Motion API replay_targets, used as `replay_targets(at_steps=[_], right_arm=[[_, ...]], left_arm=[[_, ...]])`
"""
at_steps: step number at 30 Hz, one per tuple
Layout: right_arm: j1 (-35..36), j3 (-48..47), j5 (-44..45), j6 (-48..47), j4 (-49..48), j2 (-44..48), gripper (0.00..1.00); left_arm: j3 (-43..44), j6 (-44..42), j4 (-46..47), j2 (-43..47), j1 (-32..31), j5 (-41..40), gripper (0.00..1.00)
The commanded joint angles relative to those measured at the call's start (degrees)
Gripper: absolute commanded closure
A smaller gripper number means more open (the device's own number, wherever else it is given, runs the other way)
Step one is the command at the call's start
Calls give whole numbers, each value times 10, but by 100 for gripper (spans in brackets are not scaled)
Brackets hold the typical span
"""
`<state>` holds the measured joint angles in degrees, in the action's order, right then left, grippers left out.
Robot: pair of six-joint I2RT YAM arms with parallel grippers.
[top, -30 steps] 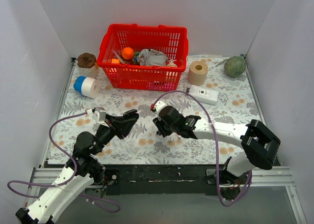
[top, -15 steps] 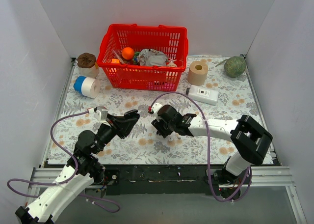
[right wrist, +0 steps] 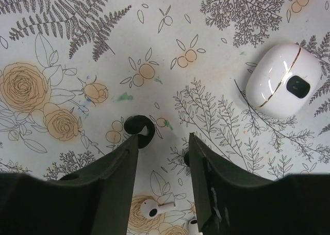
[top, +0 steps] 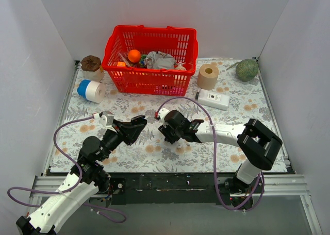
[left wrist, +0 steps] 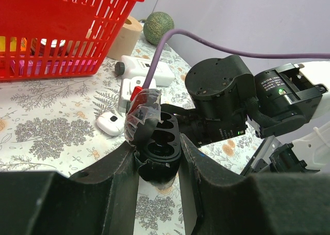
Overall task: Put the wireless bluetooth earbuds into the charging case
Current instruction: Pick up the earbud from the center of the board.
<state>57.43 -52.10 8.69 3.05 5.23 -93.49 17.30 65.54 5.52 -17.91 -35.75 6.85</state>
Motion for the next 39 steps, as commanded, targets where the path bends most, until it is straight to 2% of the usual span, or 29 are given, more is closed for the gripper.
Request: replay_targets(at_steps=[1, 26, 32, 39], right_arm=[[-1, -25, 11, 6, -32, -9, 49], [22, 3, -10, 34, -41, -21, 53], [24, 9, -10, 38, -44, -22, 59], [24, 9, -10, 39, -44, -20, 72]], left_arm=[[19, 1, -6, 2, -1, -1, 100], [16, 5, -9, 9, -1, -1, 100], [16, 5, -11, 11, -1, -1, 100], [14, 8, -11, 10, -1, 0, 100]])
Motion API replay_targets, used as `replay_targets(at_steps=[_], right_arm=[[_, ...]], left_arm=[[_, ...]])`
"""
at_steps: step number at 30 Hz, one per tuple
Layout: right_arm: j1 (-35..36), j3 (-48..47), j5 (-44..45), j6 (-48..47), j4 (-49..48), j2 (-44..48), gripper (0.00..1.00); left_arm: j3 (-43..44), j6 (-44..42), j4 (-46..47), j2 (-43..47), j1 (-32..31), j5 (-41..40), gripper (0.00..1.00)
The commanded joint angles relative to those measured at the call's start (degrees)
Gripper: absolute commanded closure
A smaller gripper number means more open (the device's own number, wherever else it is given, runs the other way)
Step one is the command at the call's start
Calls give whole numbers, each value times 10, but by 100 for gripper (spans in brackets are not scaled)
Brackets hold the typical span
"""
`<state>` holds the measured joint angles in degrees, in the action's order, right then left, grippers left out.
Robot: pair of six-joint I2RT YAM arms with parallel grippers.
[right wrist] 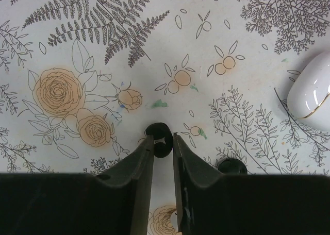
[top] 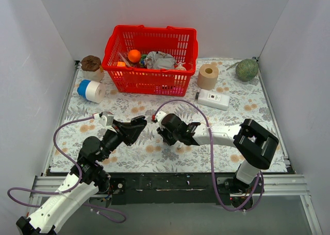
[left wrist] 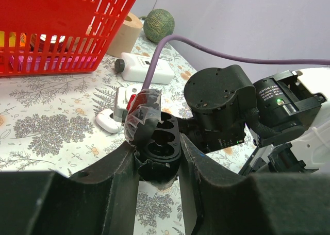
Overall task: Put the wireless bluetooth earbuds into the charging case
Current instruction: Pick up the earbud from the center of the board.
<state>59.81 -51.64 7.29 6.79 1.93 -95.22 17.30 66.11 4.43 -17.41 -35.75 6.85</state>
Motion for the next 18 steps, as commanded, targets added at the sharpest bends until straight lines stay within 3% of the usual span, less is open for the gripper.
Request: replay_targets(at_steps=[1, 8, 15, 18], right_arm=[[0, 4, 2, 2, -11, -1, 74], [1, 9, -2, 7, -14, 4, 98], [0, 29, 0, 14, -14, 33, 99], [0, 48, 20, 23, -14, 93, 99]], left_arm=[[14, 3, 0, 6, -1, 0, 100], [14, 2, 0, 7, -1, 1, 100], [15, 5, 4, 2, -2, 1, 100], [18, 4, 6, 2, -1, 1, 100]])
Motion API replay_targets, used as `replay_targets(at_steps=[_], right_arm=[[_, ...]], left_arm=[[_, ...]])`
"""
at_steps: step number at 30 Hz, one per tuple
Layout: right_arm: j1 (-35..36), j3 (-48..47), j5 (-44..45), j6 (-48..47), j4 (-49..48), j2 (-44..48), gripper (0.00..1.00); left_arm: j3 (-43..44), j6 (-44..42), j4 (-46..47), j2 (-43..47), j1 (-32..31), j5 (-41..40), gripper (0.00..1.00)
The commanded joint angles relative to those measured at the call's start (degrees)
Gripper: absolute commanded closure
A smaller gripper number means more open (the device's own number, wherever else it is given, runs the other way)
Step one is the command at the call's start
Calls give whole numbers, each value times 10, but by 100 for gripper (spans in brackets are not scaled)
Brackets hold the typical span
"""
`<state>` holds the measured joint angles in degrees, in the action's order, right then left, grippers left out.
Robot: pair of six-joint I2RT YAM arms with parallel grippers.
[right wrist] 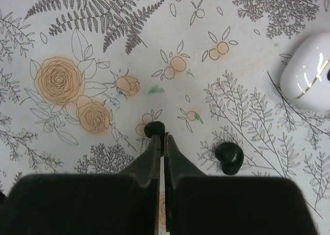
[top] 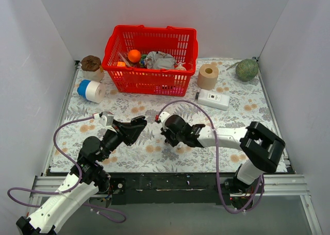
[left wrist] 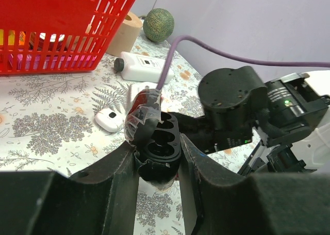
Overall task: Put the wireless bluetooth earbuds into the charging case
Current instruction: Pick up the earbud from the center of the board, then place the earbud in the charging case.
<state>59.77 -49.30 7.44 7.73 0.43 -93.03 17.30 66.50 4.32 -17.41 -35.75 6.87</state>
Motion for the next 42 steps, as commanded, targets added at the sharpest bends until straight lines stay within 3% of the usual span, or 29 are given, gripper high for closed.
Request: replay_targets(at_steps=[1, 4, 8, 11, 12, 18, 22, 28, 42], right_arm=[[1, 28, 35, 13, 0, 94, 99], [2, 22, 55, 5, 37, 197, 99], [2, -21, 50, -31, 113, 327, 99], [5, -70, 12, -64, 193, 390, 99], [6, -80, -3, -71, 209, 403, 99], [23, -116, -106, -92, 257, 495, 99], [25, -130, -140, -86, 263, 505, 99], [31, -140, -171, -89, 252, 491, 99], [43, -145, -181, -68, 178, 433, 99]], left_arm=[[19, -1, 7, 3, -1, 0, 100], [24, -8, 18, -3, -1, 3, 100], [23, -20, 77, -26, -1, 65, 100], [25, -30, 150, -71, -1, 158, 100], [24, -30, 199, -83, -1, 222, 100], [31, -1, 378, -213, -1, 352, 100], [61, 19, 430, -288, -1, 404, 100], [102, 21, 430, -348, -1, 438, 100], [105, -22, 375, -333, -6, 441, 100]])
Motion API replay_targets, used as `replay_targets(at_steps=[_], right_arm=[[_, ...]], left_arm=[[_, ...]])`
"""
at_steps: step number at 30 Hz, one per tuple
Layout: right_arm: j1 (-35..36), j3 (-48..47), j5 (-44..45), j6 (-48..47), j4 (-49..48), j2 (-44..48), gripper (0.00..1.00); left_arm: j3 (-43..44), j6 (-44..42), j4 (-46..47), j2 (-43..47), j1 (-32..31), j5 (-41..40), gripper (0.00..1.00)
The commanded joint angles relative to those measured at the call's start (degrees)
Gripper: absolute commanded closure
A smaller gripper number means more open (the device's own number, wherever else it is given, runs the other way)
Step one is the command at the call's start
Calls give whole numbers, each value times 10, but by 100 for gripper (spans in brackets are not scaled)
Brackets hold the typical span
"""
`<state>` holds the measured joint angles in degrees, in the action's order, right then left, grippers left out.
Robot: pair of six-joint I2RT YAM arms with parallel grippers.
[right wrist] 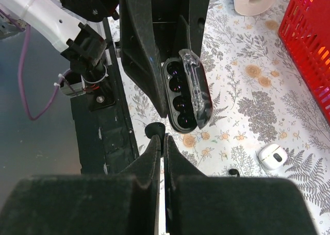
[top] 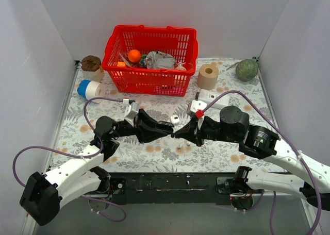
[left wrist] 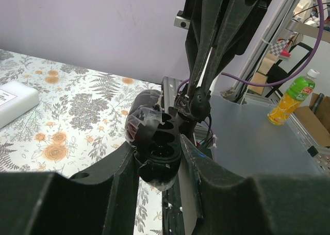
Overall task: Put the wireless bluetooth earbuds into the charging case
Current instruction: Place the earbud in the charging case.
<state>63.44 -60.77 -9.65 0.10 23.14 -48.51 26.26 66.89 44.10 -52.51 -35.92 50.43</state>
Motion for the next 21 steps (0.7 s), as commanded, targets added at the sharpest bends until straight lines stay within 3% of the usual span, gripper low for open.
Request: replay_targets(at_steps=[1, 21], right_arm=[[7, -34, -7, 9, -49, -17, 99], [13, -52, 66, 6, -52, -55, 99]], left_arm=[[14, -26, -23, 20, -5, 5, 100], [9, -75, -82, 53, -18, 11, 100]])
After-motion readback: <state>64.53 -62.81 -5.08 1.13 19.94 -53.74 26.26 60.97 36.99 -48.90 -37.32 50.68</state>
